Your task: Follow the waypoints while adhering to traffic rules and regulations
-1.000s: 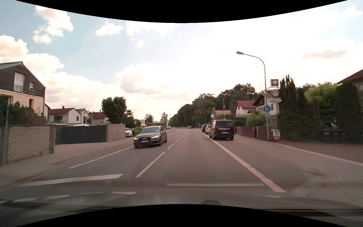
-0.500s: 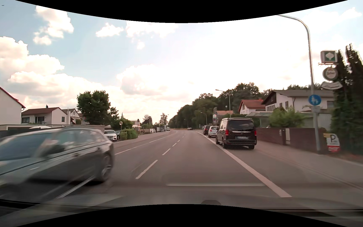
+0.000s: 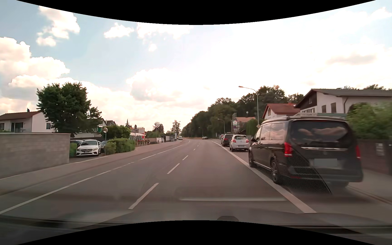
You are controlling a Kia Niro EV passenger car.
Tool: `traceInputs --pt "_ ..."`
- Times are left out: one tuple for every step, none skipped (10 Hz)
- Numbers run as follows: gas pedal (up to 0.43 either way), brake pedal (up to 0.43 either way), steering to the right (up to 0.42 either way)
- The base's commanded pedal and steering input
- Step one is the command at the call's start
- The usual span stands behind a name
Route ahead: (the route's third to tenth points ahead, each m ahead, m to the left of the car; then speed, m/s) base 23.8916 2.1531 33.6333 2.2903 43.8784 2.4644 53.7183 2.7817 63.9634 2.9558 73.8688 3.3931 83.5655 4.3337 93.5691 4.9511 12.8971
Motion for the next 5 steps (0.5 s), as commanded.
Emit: traceInputs --pt "0.047 0.000 -0.004" --pt "0.047 0.000 -0.004" --pt "0.047 0.000 -0.004" --pt "0.047 0.000 -0.004" --pt "0.047 0.000 -0.004"
